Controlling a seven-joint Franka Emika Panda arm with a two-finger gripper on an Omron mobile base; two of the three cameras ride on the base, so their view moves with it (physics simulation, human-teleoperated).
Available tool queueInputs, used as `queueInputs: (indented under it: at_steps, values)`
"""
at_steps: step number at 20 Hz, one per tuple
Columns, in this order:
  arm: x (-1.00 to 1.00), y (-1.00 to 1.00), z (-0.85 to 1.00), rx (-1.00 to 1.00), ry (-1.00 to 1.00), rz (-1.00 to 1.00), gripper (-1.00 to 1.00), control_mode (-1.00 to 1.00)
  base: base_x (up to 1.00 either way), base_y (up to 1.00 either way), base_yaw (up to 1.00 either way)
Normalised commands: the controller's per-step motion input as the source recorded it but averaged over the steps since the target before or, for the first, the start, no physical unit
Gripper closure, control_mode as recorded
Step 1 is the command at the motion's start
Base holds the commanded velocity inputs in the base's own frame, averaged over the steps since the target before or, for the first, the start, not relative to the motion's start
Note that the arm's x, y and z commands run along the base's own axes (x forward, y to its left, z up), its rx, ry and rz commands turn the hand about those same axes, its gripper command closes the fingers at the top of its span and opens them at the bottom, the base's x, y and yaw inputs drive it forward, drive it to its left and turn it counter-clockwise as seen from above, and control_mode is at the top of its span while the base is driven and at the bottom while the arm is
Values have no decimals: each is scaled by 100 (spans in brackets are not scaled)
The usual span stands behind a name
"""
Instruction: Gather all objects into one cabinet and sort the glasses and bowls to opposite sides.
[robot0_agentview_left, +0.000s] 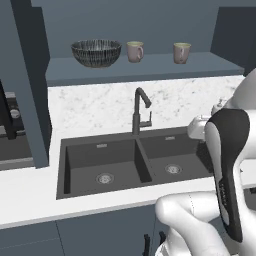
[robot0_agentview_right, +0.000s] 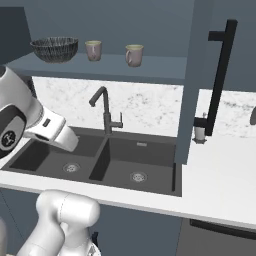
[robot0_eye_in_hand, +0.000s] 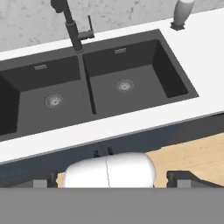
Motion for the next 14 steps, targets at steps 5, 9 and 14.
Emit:
queueInputs:
  at_steps: [5,9,14]
  values:
    - [-20,-16,14,0,2,11,-100,-100,0,0,0]
    - [-30,-4,0,0,0,10,-100,-100,0,0,0]
    - [-33,-2,5,0,0,0,-100,-100,0,0,0]
